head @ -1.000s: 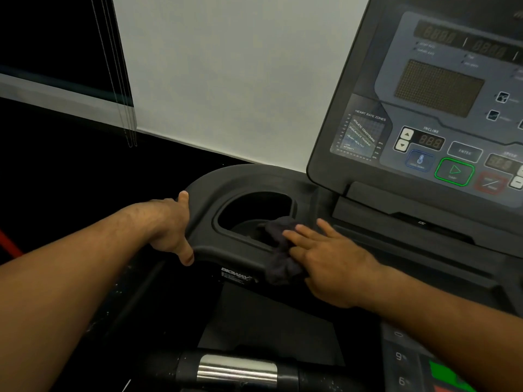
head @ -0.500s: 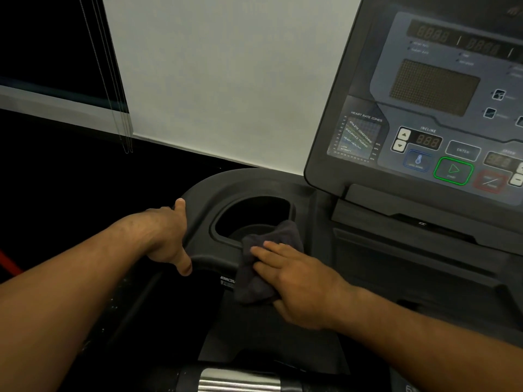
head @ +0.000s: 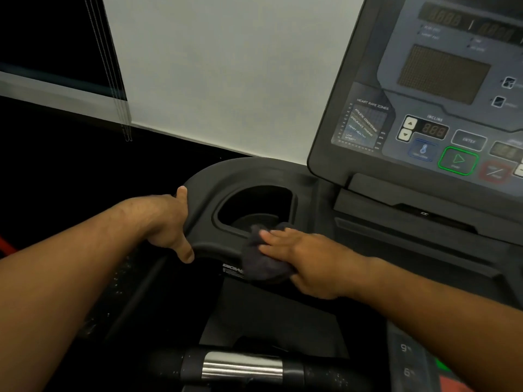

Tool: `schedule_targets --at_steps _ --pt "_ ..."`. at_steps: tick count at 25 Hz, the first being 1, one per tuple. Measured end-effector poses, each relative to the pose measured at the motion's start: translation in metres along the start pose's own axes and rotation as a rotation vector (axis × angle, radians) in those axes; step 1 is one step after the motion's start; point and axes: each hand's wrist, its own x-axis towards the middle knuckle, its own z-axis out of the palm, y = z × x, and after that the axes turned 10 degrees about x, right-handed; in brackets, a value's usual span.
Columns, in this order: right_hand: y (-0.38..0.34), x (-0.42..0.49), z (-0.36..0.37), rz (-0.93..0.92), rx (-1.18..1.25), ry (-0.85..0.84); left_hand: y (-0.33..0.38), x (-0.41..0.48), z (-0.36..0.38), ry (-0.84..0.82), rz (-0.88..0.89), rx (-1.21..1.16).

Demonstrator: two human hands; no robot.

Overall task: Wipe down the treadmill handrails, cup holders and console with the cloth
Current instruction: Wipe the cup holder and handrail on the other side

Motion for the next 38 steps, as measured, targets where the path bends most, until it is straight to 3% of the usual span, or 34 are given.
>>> schedule_targets --at_steps 4,8,10,15,17,19,21,23,26,29,33,38 --pt "0.016 -0.050 0.008 0.054 -0.048 0.097 0.004 -0.001 -0.001 0.014 0.003 0.027" --pt "-0.003 -0.034 0.015 0.152 -0.019 0.219 0.004 -0.003 0.000 -0.008 0.000 0.011" --pt "-0.005 -0.034 0.016 0.146 -0.072 0.198 0.009 -0.005 -0.003 -0.016 -0.022 0.059" --pt "-0.015 -0.061 -0.013 0.175 0.198 0.261 0.021 -0.014 -0.015 -0.047 -0.174 0.123" --pt "-0.020 -0.078 -0.017 0.178 0.247 0.283 0.038 -0.033 -0.011 0.097 -0.197 0.276" --pt "-0.023 -0.095 -0.014 0.232 0.266 0.276 0.059 -0.054 -0.002 0.340 -0.155 0.387" --pt "-0.027 -0.106 -0.003 0.295 0.296 0.269 0.077 -0.074 0.006 0.490 -0.051 0.276" --pt "-0.038 -0.113 0.013 0.329 0.271 0.198 0.092 -0.100 0.018 0.433 0.217 0.078" --pt "-0.058 -0.127 0.049 0.334 0.145 0.020 0.103 -0.133 0.047 0.193 0.555 -0.029" --pt "-0.068 -0.160 0.089 0.233 -0.092 0.047 0.105 -0.142 0.071 0.127 0.516 0.056" --pt "-0.069 -0.179 0.127 0.200 -0.367 0.107 0.109 -0.145 0.082 0.228 0.446 -0.004" --pt "-0.089 -0.167 0.097 0.321 -0.123 -0.032 0.115 -0.147 0.089 0.320 0.389 -0.003"
